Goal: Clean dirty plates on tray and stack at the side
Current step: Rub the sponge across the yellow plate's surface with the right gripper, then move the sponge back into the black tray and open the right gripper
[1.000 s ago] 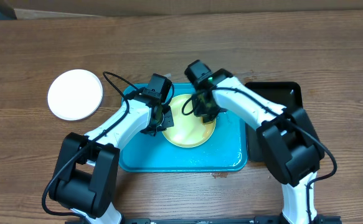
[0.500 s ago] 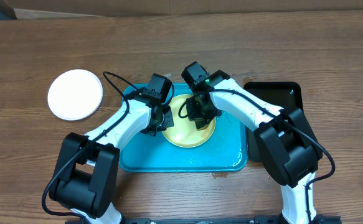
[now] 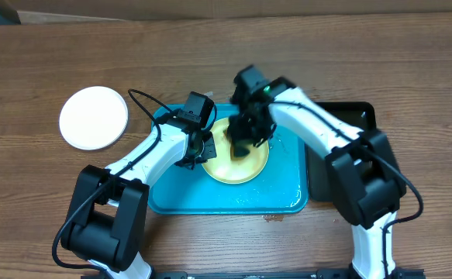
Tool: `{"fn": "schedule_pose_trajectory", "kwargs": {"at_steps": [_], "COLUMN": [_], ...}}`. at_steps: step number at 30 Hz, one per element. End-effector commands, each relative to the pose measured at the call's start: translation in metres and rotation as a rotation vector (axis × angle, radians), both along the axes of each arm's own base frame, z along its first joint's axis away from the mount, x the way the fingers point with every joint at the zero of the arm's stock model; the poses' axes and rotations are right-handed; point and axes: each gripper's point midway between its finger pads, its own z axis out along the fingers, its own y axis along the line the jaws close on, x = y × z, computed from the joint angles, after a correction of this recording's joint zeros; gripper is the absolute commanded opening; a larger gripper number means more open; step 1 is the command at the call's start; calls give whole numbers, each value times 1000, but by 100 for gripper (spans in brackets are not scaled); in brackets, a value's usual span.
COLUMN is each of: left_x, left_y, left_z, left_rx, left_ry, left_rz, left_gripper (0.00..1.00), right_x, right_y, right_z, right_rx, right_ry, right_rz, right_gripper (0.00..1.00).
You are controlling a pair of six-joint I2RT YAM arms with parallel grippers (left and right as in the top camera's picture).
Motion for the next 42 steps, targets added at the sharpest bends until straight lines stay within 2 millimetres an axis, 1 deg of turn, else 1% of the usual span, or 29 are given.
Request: {"fn": "schedule_pose_trajectory", "kwargs": {"at_steps": [1,3,6,9,11,13,16,20,22,24,29,35,36,37,38,39,41,42], "left_x": [-4,-4,-4,-3,-3,-3,-3,-3,-3,-3,-3,-3,-3,-3,-3,-3,-3,-3], "left_y": [3,3,3,3,3,3,3,3,3,3,3,3,3,3,3,2,2,2], "left_z": [-6,-6,-6,-6,-6,-6,-6,-6,-6,-6,-6,-6,-6,-6,-6,-6,-6,-6], "left_rx": [21,21,20,20,20,20,19,19,19,19,19,19,19,19,19,18,18,18], "left_ry": [15,15,15,14,14,14,13,11,12,11,12,11,11,11,11,11,11,11], "left_rz": [-26,-26,-26,-26,-26,-26,-26,-26,-26,-26,-26,-26,-26,-26,-26,-26,-26,-26], "left_gripper": [6,5,6,6,7,9,9,9,9,9,9,9,9,9,10,10,13,16], "right_x": [30,36,42,43,41,38,35,35,34,33,34,33,31,31,30,31,34,37], "right_y": [-21,-43,-91,-146,-177,-204,-238,-271,-280,-285,-286,-285,-285,-285,-285,-285,-284,-284], "right_z": [66,78,83,78,73,69,65,58,51,44,16,-10,-13,-15,-16,-16,-15,-13], "right_rx": [119,111,32,-80,-150,-218,-324,-462,-516,-546,-542,-531,-532,-532,-532,-531,-528,-521], "right_ry": [-113,-125,-117,-77,-47,-26,-18,-39,-46,-50,-69,-89,-89,-88,-88,-92,-104,-110], "right_rz": [-20,-53,-153,-259,-317,-362,-420,-462,-482,-487,-492,-496,-496,-495,-495,-496,-497,-499], "right_gripper": [4,4,4,4,4,4,4,4,4,4,4,4,12,22,37,46,56,62]}}
